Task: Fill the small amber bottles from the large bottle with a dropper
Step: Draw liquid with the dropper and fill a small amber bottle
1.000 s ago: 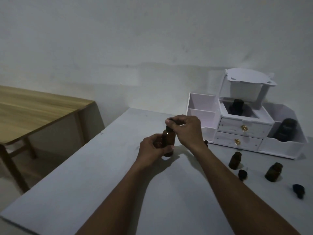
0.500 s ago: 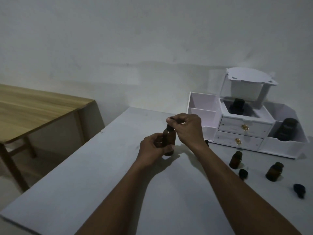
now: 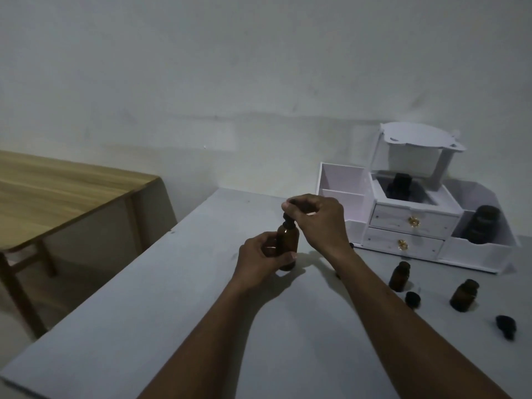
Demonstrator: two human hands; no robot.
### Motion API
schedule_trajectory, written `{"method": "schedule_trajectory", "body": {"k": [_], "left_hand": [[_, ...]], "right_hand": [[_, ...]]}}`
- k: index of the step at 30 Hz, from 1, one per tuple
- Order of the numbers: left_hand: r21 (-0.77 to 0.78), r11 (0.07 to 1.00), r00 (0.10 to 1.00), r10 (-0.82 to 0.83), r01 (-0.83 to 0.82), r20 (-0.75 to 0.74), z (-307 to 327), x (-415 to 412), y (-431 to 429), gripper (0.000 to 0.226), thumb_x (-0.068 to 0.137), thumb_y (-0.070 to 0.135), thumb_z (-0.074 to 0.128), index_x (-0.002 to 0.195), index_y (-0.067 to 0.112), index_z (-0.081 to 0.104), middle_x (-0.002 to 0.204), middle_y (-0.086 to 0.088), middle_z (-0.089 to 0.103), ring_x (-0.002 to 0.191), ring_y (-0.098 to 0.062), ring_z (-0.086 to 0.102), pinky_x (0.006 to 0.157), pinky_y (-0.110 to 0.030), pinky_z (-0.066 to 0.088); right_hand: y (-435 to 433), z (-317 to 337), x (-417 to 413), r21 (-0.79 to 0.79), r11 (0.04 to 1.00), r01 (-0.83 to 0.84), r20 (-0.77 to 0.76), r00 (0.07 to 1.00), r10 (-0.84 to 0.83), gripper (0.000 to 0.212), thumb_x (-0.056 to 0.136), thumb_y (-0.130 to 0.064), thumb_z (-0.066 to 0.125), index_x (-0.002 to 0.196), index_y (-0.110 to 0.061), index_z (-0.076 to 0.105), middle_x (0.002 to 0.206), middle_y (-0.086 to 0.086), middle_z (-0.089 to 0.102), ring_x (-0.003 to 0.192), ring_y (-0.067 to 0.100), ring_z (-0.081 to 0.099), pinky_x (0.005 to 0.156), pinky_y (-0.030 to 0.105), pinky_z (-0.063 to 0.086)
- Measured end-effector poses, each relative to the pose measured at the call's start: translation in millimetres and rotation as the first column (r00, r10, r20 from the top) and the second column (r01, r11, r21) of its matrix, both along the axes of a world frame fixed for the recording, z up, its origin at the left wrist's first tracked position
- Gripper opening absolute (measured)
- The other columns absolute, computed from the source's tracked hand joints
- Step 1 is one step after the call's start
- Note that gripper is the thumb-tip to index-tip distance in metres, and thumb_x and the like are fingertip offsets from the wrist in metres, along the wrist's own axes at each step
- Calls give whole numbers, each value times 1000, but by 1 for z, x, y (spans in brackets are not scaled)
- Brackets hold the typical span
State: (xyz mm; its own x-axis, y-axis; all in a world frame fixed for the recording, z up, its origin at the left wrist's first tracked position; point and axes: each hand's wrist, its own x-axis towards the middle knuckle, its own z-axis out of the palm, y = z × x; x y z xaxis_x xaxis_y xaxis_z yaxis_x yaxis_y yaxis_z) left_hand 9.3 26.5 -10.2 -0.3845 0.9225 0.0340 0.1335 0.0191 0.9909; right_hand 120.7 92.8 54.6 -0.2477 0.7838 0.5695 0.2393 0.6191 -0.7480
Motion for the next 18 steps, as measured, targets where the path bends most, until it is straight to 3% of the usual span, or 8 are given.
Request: {"method": "schedule_trajectory", "body": {"k": [5,8,12,18], "left_hand": [[1,1000,1000,0,0,-17,-1,1,0,59,78,17,87,130,20,61,122,3,68,102,-14,61,94,-34,50],[4,999,998,39,-39,-51,-1,2,2,71,73,22,91,135,26,57,132,2,65,107,-14,59,104,-41,50],[55,993,993,106,-104,-45,-2,4,-1,90,59,32,98,136,38,53,135,7,60,112,-15,59,97,-41,53],[281,932,950,278,-230,-144,6,5,-19,64,69,25,93,124,33,60,117,10,64,104,-10,64,83,-27,55]], "right_hand": [[-1,21,4,49,999,-16,-42,999,19,13,86,-25,75,94,-16,77,76,-8,74,70,-2,71,66,4,50],[0,40,10,108,994,-14,-47,999,19,14,86,-26,73,96,-17,77,79,-9,75,72,-1,71,74,10,53],[-4,68,27,118,993,-27,-116,992,41,14,87,-26,73,97,-16,77,80,-6,76,74,3,73,75,18,57],[-10,93,72,136,991,-5,-205,978,33,14,90,-23,70,102,-16,73,86,-5,75,77,4,73,75,25,60]]}}
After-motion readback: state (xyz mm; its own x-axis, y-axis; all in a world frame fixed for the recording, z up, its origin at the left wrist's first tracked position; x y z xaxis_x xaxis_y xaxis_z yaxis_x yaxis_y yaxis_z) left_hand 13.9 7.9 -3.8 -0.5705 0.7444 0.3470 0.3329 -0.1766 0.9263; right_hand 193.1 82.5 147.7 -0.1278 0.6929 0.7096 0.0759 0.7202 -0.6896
